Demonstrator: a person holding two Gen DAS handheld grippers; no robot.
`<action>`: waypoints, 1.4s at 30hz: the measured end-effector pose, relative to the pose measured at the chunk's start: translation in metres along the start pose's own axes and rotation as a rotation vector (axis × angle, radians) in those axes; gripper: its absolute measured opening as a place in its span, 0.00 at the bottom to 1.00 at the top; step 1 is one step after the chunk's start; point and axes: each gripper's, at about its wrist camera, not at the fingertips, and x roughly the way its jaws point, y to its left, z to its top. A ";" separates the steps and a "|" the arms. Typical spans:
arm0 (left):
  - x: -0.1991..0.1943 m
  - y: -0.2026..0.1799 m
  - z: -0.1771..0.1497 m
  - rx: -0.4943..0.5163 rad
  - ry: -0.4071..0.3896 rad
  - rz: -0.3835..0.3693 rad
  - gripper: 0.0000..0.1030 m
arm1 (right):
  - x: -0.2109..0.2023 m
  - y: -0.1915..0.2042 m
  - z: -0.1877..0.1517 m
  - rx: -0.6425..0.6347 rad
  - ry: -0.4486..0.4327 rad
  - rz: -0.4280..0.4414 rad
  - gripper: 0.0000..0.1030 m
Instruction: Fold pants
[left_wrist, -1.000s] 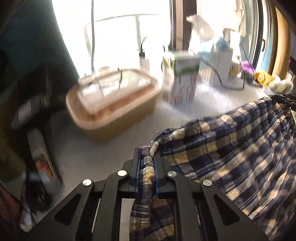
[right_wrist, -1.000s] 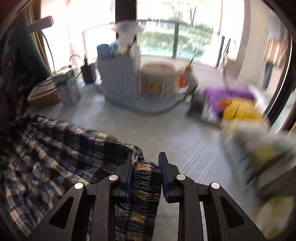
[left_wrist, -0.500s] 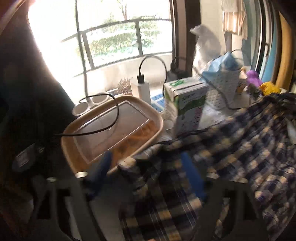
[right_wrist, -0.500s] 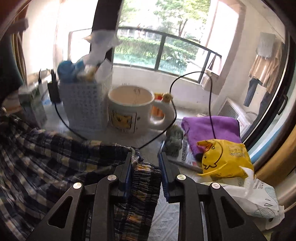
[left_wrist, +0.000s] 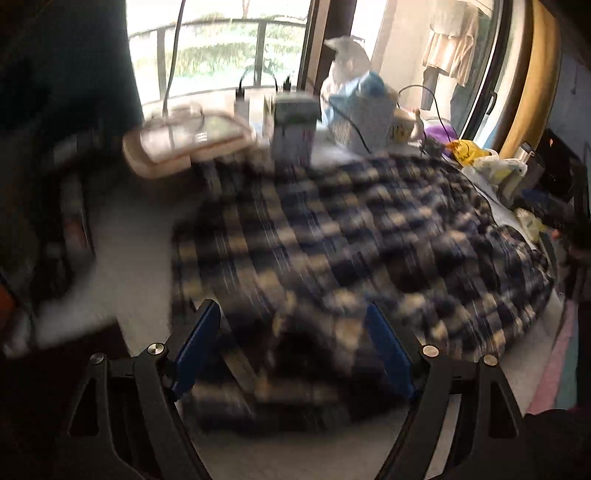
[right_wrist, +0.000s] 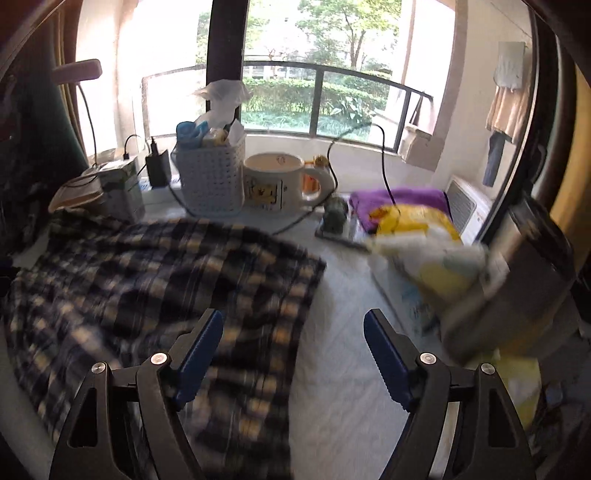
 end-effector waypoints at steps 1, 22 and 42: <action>0.001 0.001 -0.007 -0.017 0.007 -0.015 0.79 | -0.006 -0.002 -0.011 0.009 0.011 -0.001 0.78; -0.035 0.005 -0.046 -0.077 -0.070 -0.110 0.06 | -0.063 0.024 -0.087 0.008 -0.009 0.173 0.10; -0.139 -0.011 -0.118 0.002 -0.034 -0.124 0.06 | -0.164 0.021 -0.064 0.016 -0.121 0.001 0.10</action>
